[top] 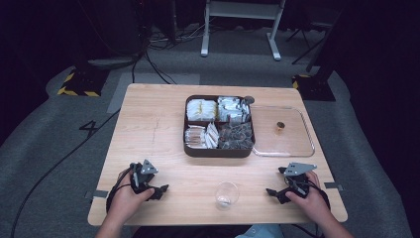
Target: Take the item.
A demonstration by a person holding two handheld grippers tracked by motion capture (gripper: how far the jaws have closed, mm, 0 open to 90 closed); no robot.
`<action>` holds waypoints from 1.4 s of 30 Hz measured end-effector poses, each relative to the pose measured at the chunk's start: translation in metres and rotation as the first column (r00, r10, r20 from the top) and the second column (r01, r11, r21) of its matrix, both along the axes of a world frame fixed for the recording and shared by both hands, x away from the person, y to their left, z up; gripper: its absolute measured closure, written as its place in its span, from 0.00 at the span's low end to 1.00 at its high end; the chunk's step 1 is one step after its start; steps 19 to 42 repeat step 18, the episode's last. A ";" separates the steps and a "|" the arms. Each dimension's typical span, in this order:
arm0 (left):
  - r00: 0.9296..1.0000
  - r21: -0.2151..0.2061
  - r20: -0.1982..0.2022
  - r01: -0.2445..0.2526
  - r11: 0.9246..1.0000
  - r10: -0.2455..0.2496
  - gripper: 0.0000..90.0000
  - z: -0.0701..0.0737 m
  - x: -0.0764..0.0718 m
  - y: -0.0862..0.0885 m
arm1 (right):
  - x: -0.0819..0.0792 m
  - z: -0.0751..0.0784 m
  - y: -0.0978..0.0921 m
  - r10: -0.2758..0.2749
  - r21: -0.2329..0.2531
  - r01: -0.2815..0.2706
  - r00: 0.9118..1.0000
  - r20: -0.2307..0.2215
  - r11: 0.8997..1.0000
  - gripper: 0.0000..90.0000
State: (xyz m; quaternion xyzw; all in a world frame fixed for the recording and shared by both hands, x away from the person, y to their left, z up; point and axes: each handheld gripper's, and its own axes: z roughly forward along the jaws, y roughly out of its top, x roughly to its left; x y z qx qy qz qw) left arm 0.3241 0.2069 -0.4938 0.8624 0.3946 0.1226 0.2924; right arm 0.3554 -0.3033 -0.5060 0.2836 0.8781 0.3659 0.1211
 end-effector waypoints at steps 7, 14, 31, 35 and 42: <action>0.997 -0.064 0.075 -0.001 0.998 0.006 0.12 -0.011 -0.002 0.005 | 0.000 0.000 0.000 0.004 0.000 -0.004 1.000 0.001 1.000 0.00; 0.997 -0.064 0.081 -0.012 0.998 0.017 0.10 -0.011 -0.002 0.007 | 0.000 0.000 0.000 0.006 0.000 -0.006 1.000 0.000 1.000 0.00; 0.996 -0.063 0.082 -0.014 0.998 0.020 0.10 -0.011 -0.002 0.007 | 0.000 0.000 -0.001 0.006 0.000 -0.006 1.000 0.000 1.000 0.00; 0.996 -0.063 0.082 -0.014 0.998 0.020 0.10 -0.011 -0.002 0.007 | 0.000 0.000 -0.001 0.006 0.000 -0.006 1.000 0.000 1.000 0.00; 0.996 -0.063 0.082 -0.014 0.998 0.020 0.10 -0.011 -0.002 0.007 | 0.000 0.000 -0.001 0.006 0.000 -0.006 1.000 0.000 1.000 0.00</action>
